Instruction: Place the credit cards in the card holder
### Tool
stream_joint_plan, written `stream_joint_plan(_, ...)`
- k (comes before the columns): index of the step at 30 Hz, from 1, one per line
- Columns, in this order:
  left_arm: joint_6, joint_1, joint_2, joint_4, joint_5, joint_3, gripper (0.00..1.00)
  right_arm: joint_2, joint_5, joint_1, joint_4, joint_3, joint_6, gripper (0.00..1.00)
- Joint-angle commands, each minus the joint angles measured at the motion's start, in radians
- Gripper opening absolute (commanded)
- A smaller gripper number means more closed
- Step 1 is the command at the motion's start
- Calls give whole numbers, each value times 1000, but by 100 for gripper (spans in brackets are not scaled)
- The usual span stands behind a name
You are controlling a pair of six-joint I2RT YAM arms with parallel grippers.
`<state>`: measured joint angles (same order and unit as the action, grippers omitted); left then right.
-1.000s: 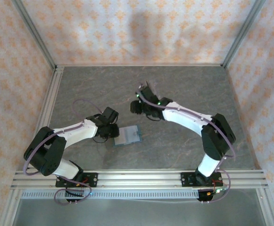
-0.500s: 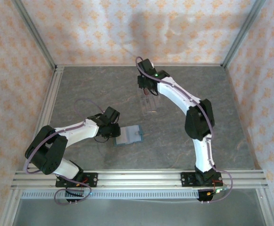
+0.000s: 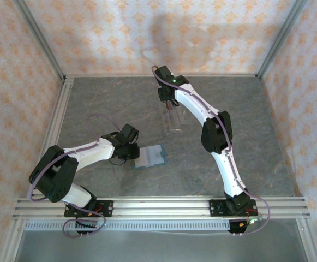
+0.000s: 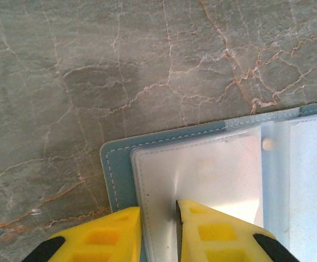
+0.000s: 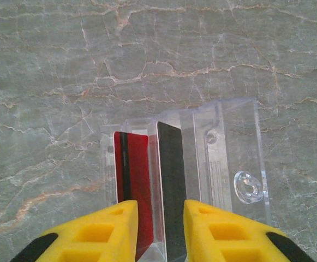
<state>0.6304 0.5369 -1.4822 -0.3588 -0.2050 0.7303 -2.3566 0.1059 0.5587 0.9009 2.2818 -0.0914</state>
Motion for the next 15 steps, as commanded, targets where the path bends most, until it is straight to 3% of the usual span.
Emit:
stream_joint_plan(1, 2, 8, -18, -20, 1, 7, 23, -25, 25, -10, 64, 29, 19, 27)
stream_joint_plan(15, 2, 9, -24, -18, -2, 8, 23, -64, 8, -22, 84, 61, 27, 16)
